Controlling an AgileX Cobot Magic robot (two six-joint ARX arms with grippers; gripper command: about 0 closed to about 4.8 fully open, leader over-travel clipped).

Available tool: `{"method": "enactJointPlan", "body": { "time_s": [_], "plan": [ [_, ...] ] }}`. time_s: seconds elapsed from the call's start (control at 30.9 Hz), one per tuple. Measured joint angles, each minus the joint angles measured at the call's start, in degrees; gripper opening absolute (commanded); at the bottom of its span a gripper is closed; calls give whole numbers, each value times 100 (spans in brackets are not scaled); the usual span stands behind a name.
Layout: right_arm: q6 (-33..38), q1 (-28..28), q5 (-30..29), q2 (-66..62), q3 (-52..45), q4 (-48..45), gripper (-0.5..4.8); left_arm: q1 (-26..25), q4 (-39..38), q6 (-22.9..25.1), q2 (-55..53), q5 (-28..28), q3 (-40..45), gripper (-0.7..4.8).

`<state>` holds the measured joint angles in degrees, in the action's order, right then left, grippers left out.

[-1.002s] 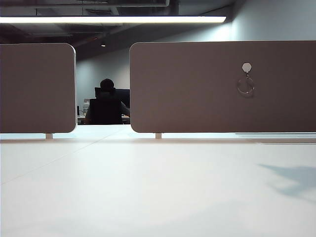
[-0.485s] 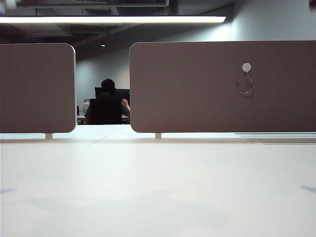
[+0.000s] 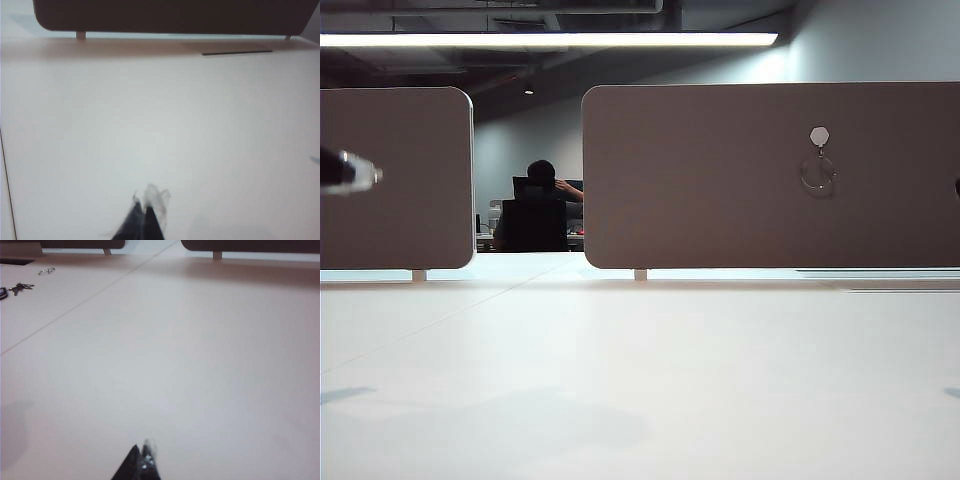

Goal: Hang the earring on the hook.

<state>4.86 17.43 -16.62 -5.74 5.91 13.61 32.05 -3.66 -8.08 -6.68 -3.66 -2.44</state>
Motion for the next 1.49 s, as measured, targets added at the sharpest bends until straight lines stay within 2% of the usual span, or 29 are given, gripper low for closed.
{"method": "enactJointPlan", "body": {
  "time_s": [0.13,0.36,0.84,0.9,1.0,1.26,1.36,1.49],
  "plan": [
    [2,2,42,0,-118,-2,-5,0,-133,-39,-4,17,212,-6],
    [79,4,778,-15,-422,-11,-4,-2,68,-101,9,280,210,-3],
    [264,7,763,-13,-424,-22,-3,-66,-42,-186,74,251,212,-3],
    [264,-15,761,107,-426,-13,-3,-278,-31,-186,146,122,205,-3],
    [262,-249,728,581,-433,-83,-3,-868,-46,-186,197,-140,208,-3],
    [267,-1471,758,562,-496,-367,-3,-2553,-177,-188,667,-234,210,-3],
    [269,-1818,769,560,-551,-396,-3,-2944,-44,-188,645,-229,203,-3],
    [267,-1947,776,562,-551,-420,-3,-3147,-44,-188,640,-229,203,-3]
  ]
}}
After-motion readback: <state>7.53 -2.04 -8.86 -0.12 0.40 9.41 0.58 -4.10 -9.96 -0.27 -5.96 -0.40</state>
